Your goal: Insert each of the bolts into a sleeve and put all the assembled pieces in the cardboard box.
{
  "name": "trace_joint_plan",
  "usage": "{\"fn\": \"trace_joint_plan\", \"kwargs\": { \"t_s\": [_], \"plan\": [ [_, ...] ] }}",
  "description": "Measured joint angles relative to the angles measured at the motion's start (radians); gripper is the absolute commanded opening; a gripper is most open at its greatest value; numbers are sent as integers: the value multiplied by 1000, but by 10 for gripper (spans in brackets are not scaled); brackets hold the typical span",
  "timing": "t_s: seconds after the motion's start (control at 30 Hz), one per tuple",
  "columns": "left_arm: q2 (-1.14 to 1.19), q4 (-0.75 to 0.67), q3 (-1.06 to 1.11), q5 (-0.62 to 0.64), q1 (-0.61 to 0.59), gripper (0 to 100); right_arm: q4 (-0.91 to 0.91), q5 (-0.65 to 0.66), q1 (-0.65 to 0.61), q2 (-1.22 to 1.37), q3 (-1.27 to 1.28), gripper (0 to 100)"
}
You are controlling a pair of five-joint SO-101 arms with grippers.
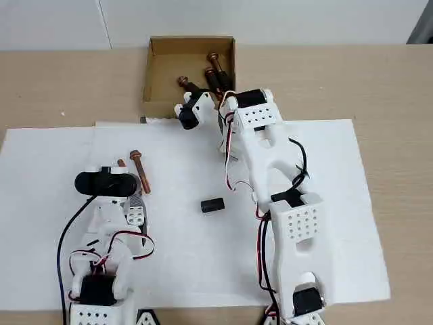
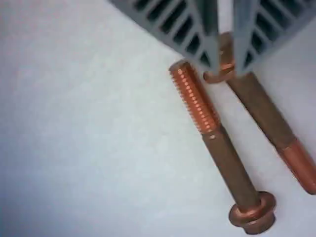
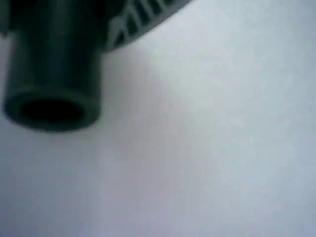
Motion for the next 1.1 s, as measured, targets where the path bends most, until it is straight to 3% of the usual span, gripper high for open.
{"fn": "trace_joint_plan", "kwargs": {
  "t_s": [0.5,0.63,0.93,1.1],
  "plan": [
    [0,0,0,0,0,8,253,-393,-3,-370,9,3],
    [0,74,-34,-2,0,10,259,-488,25,-483,58,3],
    [9,176,-229,-92,-97,9,259,-519,95,-789,491,3],
    [222,204,-394,-98,-107,9,259,-519,181,-924,687,4]
  ]
}}
